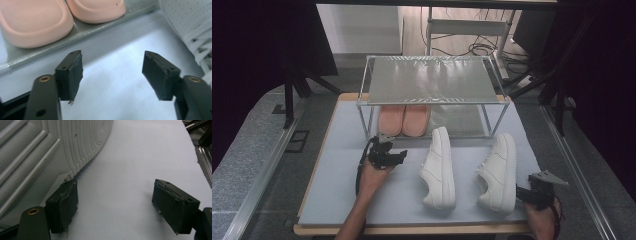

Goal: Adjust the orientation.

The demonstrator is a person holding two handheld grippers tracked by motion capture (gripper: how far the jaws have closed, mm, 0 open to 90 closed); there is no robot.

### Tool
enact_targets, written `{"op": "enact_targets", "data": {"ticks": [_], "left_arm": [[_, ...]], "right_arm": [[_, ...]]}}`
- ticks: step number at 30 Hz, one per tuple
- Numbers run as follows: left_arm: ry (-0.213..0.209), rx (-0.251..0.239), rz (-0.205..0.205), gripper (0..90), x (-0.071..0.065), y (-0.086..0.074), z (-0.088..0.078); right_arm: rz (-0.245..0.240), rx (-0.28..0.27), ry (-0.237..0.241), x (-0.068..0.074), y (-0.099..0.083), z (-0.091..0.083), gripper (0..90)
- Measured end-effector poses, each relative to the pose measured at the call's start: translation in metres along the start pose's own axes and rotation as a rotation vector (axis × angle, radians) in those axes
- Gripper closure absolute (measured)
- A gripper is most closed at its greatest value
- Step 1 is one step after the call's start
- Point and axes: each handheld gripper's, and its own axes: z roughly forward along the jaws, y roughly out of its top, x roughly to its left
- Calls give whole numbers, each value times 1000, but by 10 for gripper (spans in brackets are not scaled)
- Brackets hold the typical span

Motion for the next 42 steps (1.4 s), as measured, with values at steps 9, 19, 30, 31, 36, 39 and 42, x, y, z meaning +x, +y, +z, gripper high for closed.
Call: {"op": "enact_targets", "data": {"ticks": [9, 19, 30, 31, 36, 39, 42], "left_arm": [[-16, -6, -9, 165, 0, -10, -19], [-11, -4, -8, 130, 3, -26, -38], [21, -13, 11, 122, 3, -42, -54], [30, -10, 17, 122, 4, -47, -56], [56, 11, 17, 122, 5, -58, -56], [69, 29, 23, 122, 6, -63, -56], [81, 48, 30, 122, 8, -66, -55]], "right_arm": [[-1, 0, -1, 0, 0, 0, 208], [0, -1, -2, 0, 0, 0, 208], [-3, 0, -3, 0, 0, 0, 209], [-3, -1, -4, 0, 0, 0, 209], [-3, -1, -4, 0, 0, 0, 209], [-2, -2, -4, 1, 0, 0, 209], [-2, -1, -4, 1, 0, 0, 209]]}}
